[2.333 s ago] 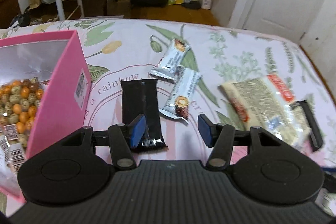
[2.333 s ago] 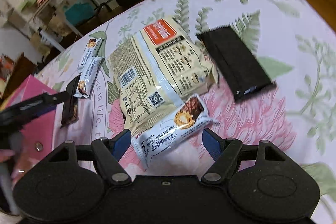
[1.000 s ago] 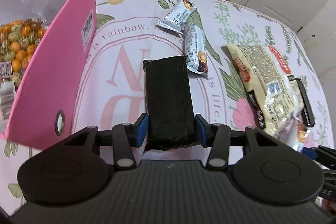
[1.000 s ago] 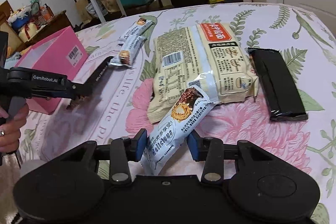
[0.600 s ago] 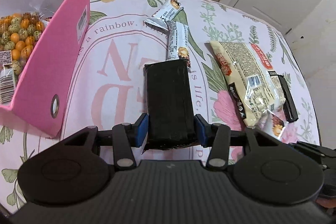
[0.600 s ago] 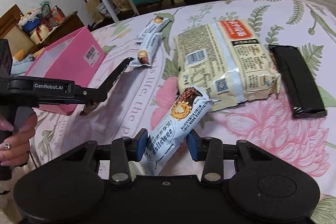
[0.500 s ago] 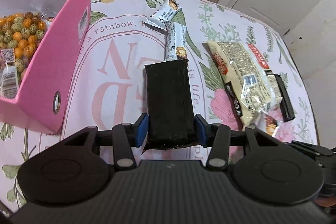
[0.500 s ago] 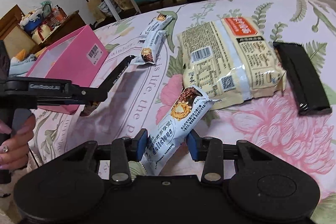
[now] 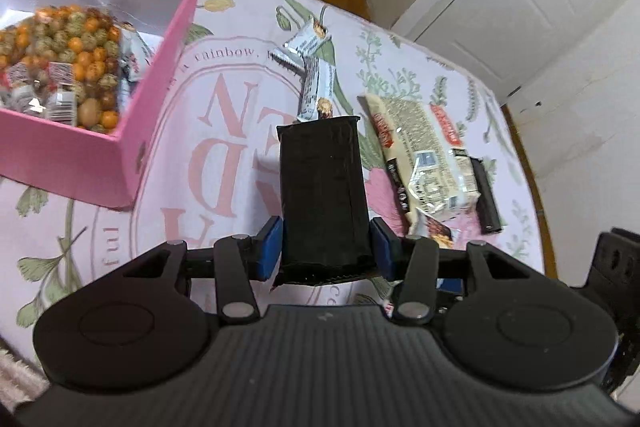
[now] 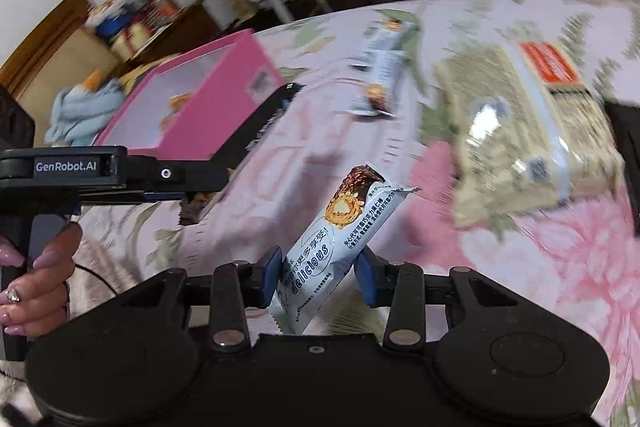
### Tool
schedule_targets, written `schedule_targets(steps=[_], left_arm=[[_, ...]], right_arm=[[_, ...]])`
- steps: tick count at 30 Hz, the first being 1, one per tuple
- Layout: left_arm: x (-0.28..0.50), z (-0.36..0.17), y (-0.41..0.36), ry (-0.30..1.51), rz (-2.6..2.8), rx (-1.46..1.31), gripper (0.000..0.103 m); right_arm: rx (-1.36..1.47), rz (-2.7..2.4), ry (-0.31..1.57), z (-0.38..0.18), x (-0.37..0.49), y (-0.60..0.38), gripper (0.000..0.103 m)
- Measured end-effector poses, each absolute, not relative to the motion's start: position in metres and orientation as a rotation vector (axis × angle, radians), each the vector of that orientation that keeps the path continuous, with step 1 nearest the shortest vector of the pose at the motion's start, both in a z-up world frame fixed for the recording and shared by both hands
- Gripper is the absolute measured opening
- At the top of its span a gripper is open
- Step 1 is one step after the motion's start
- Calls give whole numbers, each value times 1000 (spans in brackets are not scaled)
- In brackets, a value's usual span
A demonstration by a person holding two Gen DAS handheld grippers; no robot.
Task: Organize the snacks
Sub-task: 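Carry the black bar and white bar over the pink box with both tools, then open both tools to drop the bars into the box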
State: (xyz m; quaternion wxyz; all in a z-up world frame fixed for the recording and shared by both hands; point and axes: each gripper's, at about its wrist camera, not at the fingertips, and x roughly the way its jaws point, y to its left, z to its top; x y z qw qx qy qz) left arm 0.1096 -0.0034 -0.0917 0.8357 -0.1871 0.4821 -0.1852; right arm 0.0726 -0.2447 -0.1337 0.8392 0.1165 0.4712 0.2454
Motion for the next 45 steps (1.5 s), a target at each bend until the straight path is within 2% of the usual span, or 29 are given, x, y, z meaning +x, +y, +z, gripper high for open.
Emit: schedule_targets(steps=[8, 15, 20, 29, 31, 32, 33, 35, 45], left_arm=[[89, -48, 47, 930, -371, -395, 46], [97, -25, 112, 802, -202, -424, 46], [121, -34, 151, 711, 4, -387, 46], [166, -76, 189, 762, 225, -327, 46], [172, -82, 191, 769, 240, -307, 46], [173, -84, 192, 769, 258, -295, 48], [173, -85, 193, 762, 275, -290, 49], [169, -83, 194, 755, 266, -297, 50], [137, -47, 169, 727, 122, -283, 54]], right_arm=[[90, 663, 990, -74, 98, -176, 45], [-84, 770, 909, -37, 129, -99, 45], [-124, 777, 883, -44, 159, -50, 45], [-377, 695, 915, -84, 193, 10, 45], [-431, 649, 891, -88, 189, 15, 48], [-437, 626, 886, -89, 188, 15, 53], [-423, 624, 881, -87, 186, 12, 53], [-368, 634, 869, -81, 181, 3, 60], [-207, 600, 815, -28, 157, -78, 62]])
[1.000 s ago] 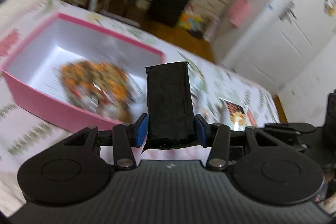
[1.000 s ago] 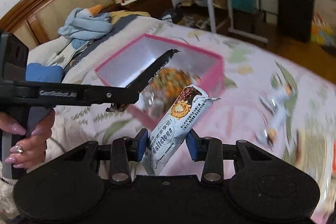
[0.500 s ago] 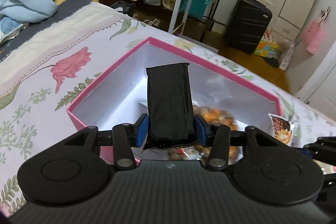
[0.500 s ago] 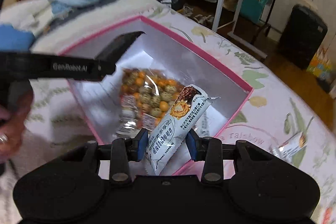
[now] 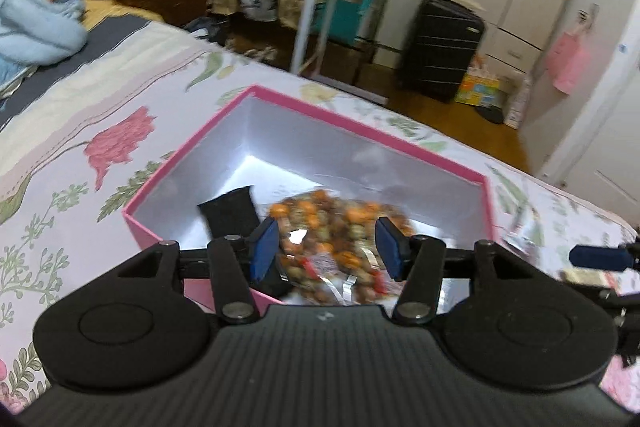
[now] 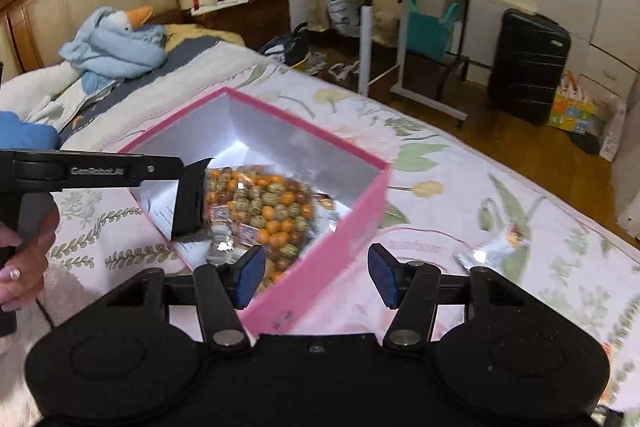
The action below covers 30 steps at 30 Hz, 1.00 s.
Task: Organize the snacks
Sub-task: 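Open both tools to drop the bars into the box, then grasp the cream noodle bag with the right tool while the left tool grasps it too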
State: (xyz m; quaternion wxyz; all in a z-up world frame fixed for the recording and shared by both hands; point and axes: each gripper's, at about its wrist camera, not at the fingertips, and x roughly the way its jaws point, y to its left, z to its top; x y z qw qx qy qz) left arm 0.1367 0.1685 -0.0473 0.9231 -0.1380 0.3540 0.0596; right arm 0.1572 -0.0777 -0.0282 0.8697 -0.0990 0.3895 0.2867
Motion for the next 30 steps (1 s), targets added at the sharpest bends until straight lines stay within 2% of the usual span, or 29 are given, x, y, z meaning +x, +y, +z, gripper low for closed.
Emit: schedule_targets(steps=[6, 10, 13, 21, 26, 30], left_arm=[[128, -15, 121, 769, -40, -221, 58], [130, -3, 80, 823, -153, -177, 59], [133, -3, 53, 835, -248, -190, 65], [142, -31, -17, 818, -341, -245, 66], [159, -63, -64, 860, -382, -232, 67], [173, -89, -89, 887, -396, -251, 67]], right_arm=[[-181, 587, 812, -4, 142, -128, 64], [-180, 561, 846, -6, 138, -163, 73], [-204, 515, 853, -15, 135, -194, 76], [-30, 390, 837, -65, 144, -288, 77], [59, 392, 941, -106, 167, -330, 91], [87, 335, 993, -136, 177, -344, 93]])
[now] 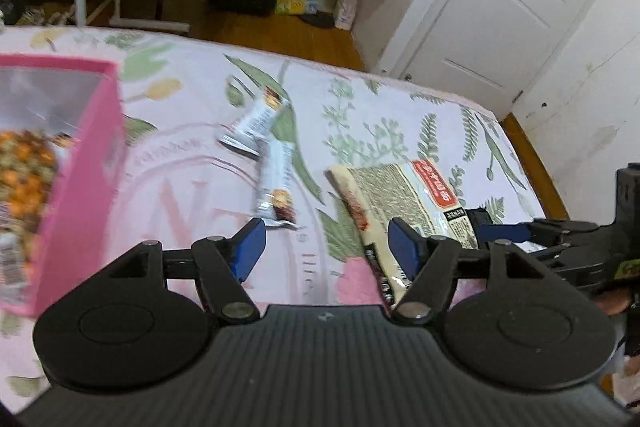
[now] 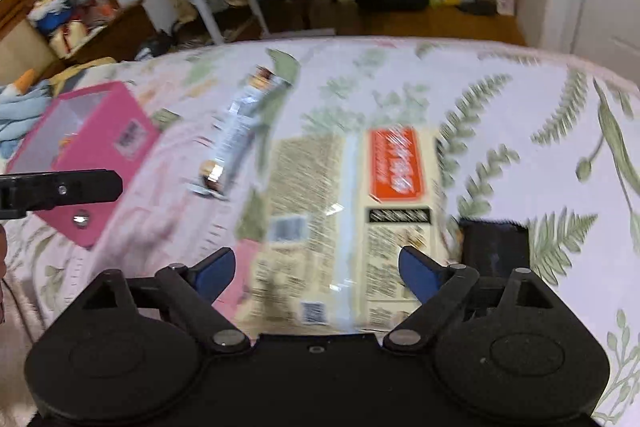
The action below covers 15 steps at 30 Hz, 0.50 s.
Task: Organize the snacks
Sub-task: 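Grasp the cream noodle bag with the right tool while the left tool grasps it too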
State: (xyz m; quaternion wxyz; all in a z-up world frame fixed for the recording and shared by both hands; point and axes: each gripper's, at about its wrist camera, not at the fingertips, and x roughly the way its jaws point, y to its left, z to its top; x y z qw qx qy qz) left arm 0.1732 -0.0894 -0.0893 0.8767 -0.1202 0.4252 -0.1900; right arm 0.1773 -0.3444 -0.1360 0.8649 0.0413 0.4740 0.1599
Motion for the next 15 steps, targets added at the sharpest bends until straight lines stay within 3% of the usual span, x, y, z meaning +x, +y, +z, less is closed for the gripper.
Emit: schedule_targets(steps=[5, 10, 15], left_arm=[[189, -118, -111, 927, -396, -295, 74], [211, -145, -134, 1026, -395, -380, 75], [225, -167, -155, 1055, -415, -437, 75]], right_arm=[[-3, 298, 948, -153, 172, -348, 96], [-66, 321, 951, -166, 177, -343, 103], [-52, 359, 953, -171, 184, -349, 103]])
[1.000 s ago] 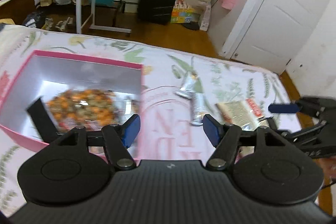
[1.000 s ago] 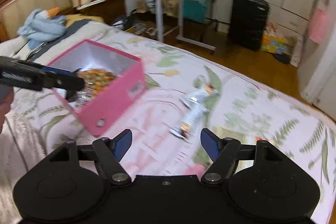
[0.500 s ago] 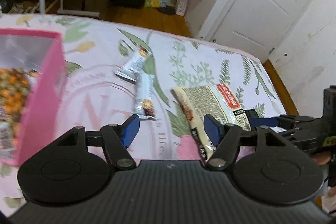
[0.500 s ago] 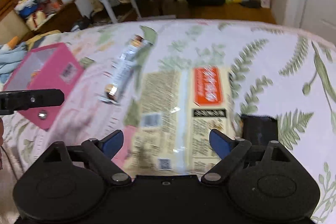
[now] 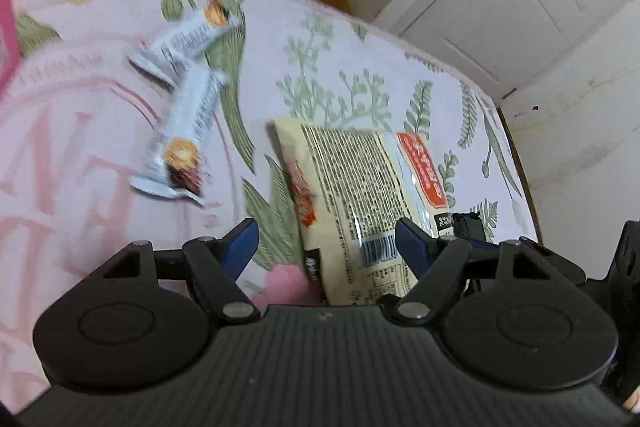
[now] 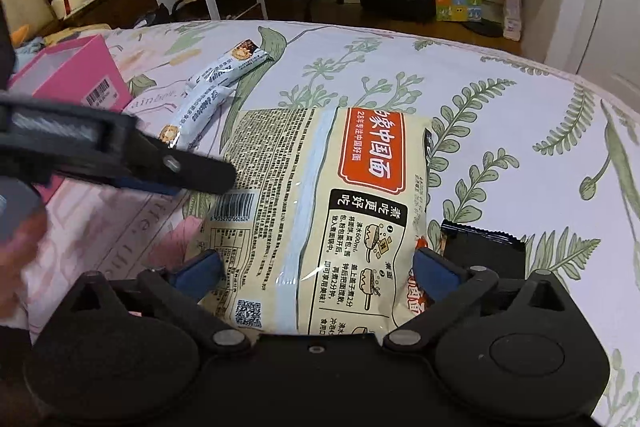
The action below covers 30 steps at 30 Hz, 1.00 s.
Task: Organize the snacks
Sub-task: 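Grasp the cream noodle bag with the right tool while the left tool grasps it too, then lift the noodle bag with both tools and carry it over the box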
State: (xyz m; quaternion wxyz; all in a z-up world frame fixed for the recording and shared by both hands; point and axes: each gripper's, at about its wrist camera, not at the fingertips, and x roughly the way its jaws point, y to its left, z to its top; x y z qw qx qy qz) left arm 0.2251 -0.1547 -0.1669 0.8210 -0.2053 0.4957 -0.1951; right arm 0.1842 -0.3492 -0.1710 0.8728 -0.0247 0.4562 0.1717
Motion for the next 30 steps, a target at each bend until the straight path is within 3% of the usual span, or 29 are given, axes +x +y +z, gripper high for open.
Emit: schedule_targets(steps=[30], left_arm=[[215, -177, -181, 1070, -539, -440, 64]], right_arm=[[-49, 314, 958, -177, 164, -321, 103]])
